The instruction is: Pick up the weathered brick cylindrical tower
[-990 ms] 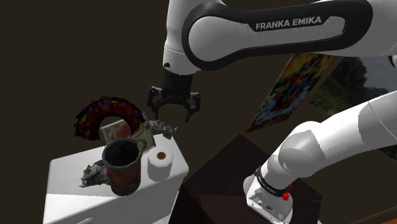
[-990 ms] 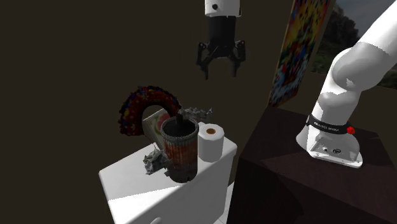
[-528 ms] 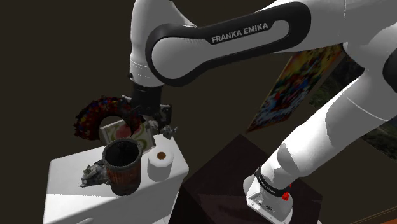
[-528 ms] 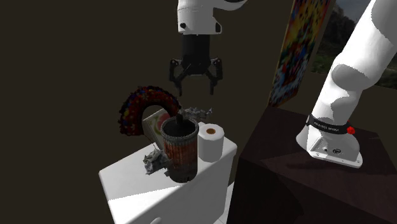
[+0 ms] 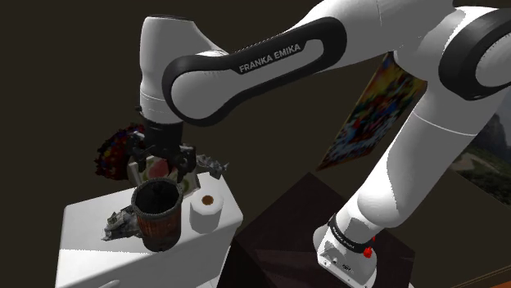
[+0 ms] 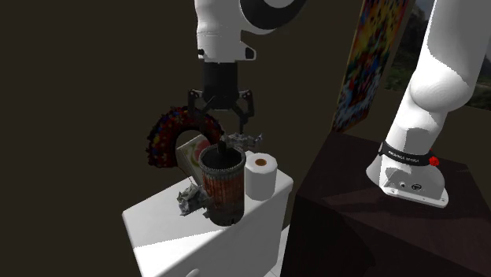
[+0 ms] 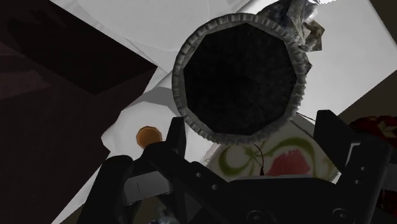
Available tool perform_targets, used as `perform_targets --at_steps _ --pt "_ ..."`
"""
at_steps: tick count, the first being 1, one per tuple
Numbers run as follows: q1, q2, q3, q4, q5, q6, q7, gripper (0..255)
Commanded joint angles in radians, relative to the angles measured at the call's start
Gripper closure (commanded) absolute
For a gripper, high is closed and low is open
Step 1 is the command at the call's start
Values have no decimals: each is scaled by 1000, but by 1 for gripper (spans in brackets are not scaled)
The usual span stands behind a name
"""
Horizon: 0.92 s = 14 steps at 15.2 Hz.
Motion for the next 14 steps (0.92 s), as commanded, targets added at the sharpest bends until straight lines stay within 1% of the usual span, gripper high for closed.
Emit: perform_targets --at_steps 1,5,6,14 --pt "5 21 -3 -9 -16 26 10 0" --pt "11 43 -7 -24 -34 59 18 0" --pt "10 44 -7 -23 -34 57 17 255" --pt "10 43 -7 -23 -33 56 17 255"
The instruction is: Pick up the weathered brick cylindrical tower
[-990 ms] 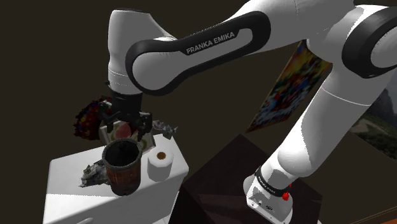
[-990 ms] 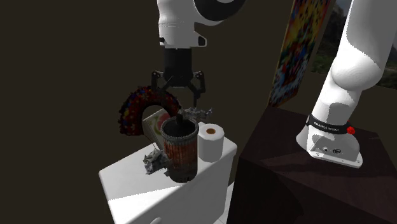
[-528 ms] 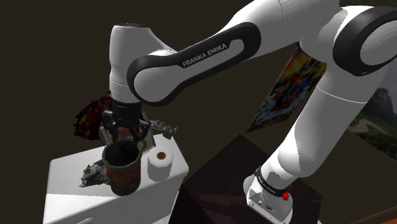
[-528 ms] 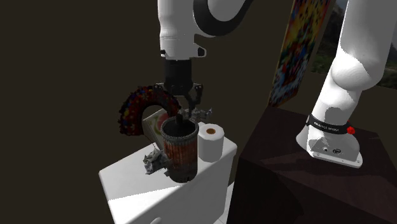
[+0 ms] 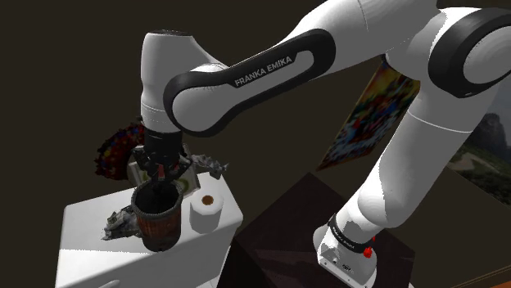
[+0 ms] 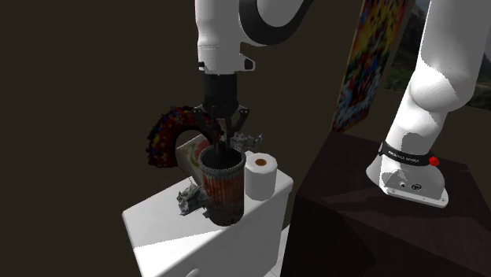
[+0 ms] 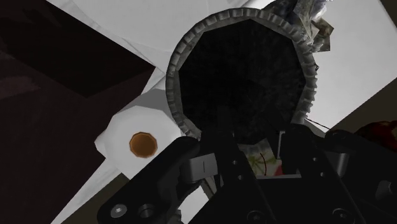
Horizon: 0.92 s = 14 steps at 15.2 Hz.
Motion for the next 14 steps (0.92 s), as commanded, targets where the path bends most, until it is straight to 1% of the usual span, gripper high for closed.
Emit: perform_targets --at_steps 1,14 --pt "1 1 0 -2 -1 2 1 255" --pt "-22 -95 10 92 69 -166 -29 255"
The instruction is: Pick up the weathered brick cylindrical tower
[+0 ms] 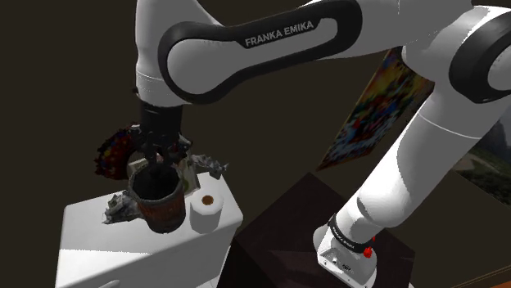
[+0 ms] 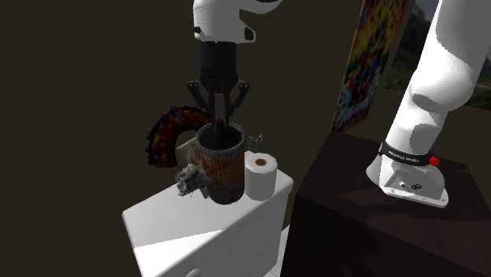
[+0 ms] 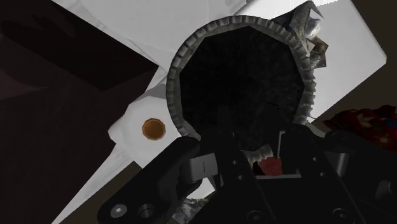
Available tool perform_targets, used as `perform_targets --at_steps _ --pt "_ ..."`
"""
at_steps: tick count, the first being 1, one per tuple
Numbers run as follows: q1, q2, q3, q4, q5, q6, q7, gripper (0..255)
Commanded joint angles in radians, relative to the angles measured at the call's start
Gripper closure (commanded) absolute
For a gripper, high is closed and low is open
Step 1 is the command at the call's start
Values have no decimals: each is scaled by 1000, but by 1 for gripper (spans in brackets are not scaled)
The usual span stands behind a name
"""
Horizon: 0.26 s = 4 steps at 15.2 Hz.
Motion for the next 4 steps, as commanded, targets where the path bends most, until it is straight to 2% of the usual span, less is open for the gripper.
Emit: perform_targets --at_steps 1,4 --pt "-4 -16 0 17 11 -28 -6 255" --pt "-5 -22 -1 27 15 -43 -7 255"
